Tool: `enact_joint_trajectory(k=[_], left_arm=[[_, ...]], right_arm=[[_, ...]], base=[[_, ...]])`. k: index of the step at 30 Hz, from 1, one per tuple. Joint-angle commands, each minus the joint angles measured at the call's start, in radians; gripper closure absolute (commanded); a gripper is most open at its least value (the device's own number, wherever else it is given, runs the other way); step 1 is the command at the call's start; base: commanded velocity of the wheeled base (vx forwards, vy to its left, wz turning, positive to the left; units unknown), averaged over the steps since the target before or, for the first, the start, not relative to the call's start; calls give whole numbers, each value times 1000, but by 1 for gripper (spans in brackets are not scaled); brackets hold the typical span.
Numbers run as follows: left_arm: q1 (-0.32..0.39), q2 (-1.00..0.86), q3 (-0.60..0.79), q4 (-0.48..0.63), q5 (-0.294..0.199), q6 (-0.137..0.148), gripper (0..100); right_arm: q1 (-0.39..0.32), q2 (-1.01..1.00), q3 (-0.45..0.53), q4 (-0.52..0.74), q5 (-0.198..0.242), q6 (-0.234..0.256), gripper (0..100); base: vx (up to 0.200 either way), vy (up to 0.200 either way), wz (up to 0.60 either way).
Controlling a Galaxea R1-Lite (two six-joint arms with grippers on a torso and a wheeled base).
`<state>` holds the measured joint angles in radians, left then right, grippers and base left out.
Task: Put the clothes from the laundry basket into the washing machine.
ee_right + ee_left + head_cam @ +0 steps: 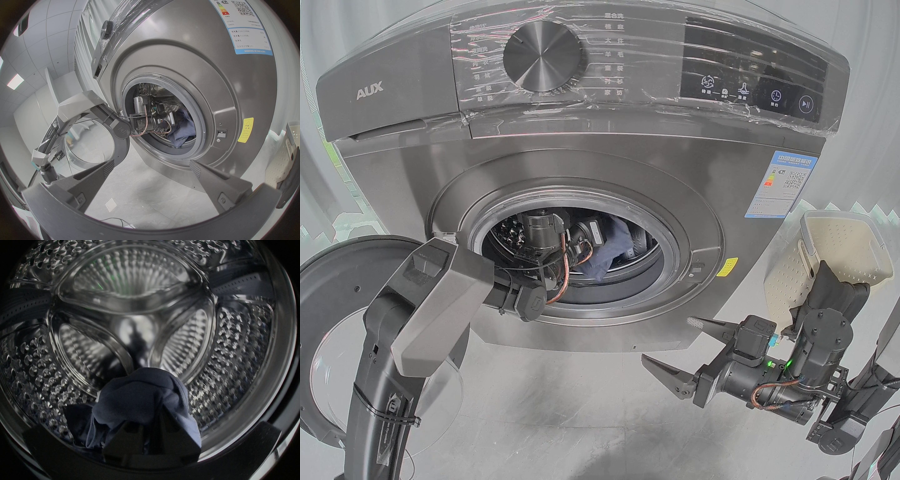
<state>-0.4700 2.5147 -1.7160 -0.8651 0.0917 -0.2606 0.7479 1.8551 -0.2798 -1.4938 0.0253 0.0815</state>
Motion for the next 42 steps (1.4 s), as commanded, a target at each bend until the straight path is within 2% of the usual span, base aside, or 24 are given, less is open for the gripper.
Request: enact_joint_trajectory(k=[1,10,15,16,24,29,35,38,39,40,42], left_arm=[[27,76,-119,-6,40,-9,100],[31,147,-284,1,91,-9,100],[30,167,-284,6,91,-9,100],[30,167,-284,6,91,-9,0],[19,145,-258,1,88,-19,0],[-9,58,-80,-6,72,-12,0],[-65,-128,231,-25,42,-5,0],[-91,-205,384,-35,31,31,0],[-91,-205,384,-35,31,31,0],[-110,-249,490,-68,29,70,0],[-130,-281,587,-115,29,100,0]], right_arm=[[1,1,-1,0,1,0,0],[-1,3,1,0,1,0,0],[-1,3,2,0,1,0,0],[-2,3,2,0,2,0,0],[-2,3,2,0,2,0,0],[-5,1,4,0,2,0,0],[-13,-7,10,0,2,0,0],[-13,-11,11,0,2,0,0],[-13,-11,11,0,2,0,0],[-13,-13,13,0,2,0,0],[-12,-14,14,0,2,0,0]], base=[[0,0,0],[0,0,0],[0,0,0],[0,0,0],[0,0,0],[0,0,0],[0,0,0],[0,0,0],[0,0,0],[0,0,0],[0,0,0]])
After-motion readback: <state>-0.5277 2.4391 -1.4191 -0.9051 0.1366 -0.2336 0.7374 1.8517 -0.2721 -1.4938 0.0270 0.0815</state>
